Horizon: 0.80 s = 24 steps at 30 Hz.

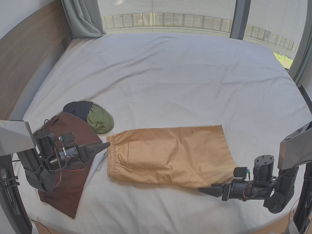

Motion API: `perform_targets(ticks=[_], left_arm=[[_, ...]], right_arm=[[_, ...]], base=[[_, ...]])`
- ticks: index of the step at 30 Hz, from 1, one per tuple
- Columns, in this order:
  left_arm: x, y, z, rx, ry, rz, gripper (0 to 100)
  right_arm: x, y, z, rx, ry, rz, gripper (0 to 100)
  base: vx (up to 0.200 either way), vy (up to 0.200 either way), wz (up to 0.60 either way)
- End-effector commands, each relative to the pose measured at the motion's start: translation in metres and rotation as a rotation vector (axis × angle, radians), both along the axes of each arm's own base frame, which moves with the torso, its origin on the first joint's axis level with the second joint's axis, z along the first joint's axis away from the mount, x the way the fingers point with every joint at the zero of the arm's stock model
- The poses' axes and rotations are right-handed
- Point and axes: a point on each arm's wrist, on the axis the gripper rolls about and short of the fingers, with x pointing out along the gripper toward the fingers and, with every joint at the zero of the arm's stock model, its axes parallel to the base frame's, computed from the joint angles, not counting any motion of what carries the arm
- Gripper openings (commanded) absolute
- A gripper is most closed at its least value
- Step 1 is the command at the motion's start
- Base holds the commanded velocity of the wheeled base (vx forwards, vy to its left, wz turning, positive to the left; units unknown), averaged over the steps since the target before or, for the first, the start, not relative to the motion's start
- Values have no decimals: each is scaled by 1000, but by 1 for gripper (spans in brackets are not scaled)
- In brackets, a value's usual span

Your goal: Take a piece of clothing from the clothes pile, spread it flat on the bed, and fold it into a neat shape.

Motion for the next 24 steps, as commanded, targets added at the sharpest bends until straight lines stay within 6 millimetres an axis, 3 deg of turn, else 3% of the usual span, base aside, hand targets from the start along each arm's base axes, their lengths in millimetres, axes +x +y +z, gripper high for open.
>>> perform_targets(ticks=[1, 14, 24], left_arm=[[0, 0, 0, 2, -2, -2, 100], [1, 0, -5, 33, -22, -5, 100], [1, -1, -6, 33, -21, -11, 100]], right_arm=[[12, -7, 3, 12, -32, -46, 100], [36, -21, -28, -18, 22, -133, 100], [38, -21, -28, -15, 17, -135, 100]], base=[[0, 0, 0], [0, 0, 0], [0, 0, 0]])
